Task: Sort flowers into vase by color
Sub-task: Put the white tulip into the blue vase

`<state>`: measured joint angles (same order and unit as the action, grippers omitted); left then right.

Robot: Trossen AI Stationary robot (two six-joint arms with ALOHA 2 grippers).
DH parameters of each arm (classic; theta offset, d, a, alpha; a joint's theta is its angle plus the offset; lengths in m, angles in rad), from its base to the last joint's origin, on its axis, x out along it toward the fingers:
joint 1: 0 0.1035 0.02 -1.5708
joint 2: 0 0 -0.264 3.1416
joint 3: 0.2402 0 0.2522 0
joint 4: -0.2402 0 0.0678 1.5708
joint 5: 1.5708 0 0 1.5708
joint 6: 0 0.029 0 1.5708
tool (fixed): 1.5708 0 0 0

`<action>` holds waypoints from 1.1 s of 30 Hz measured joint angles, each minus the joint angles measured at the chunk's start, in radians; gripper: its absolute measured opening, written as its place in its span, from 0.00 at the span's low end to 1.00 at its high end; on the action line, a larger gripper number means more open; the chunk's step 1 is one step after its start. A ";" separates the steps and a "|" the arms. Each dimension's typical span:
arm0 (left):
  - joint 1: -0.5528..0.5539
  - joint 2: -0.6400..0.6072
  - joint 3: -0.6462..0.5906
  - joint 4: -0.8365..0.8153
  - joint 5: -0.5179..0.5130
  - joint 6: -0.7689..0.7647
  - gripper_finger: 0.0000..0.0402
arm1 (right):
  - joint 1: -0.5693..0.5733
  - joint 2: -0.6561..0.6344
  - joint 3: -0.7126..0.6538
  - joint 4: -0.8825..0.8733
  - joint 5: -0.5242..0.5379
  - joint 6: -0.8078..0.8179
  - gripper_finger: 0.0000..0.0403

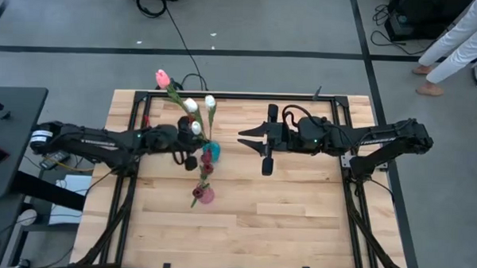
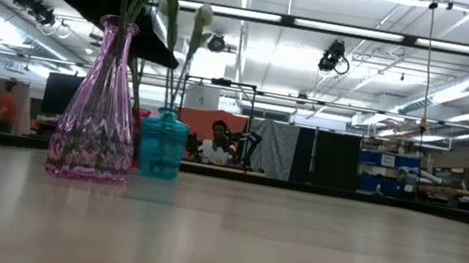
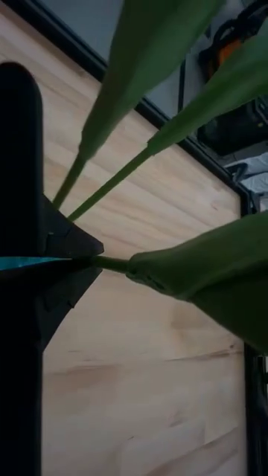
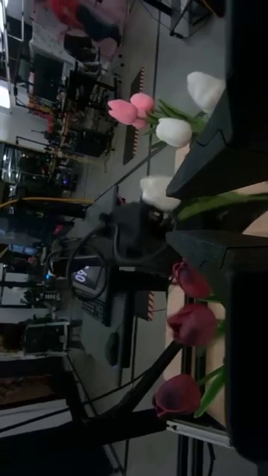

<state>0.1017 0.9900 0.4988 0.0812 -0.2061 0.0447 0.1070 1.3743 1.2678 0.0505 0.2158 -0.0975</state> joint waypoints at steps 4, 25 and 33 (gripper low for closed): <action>0.076 0.051 0.000 0.063 0.095 0.004 0.02 | 0.000 0.000 0.000 0.000 0.000 0.000 0.23; 0.219 0.182 0.031 0.177 0.282 -0.049 0.09 | 0.000 0.000 0.000 -0.002 0.000 -0.003 0.23; 0.219 0.181 0.031 0.171 0.335 -0.057 0.26 | 0.000 0.000 0.000 -0.002 -0.024 -0.002 0.23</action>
<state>0.3210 1.1706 0.5293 0.2517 0.1287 -0.0120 0.1071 1.3743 1.2678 0.0486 0.1915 -0.0998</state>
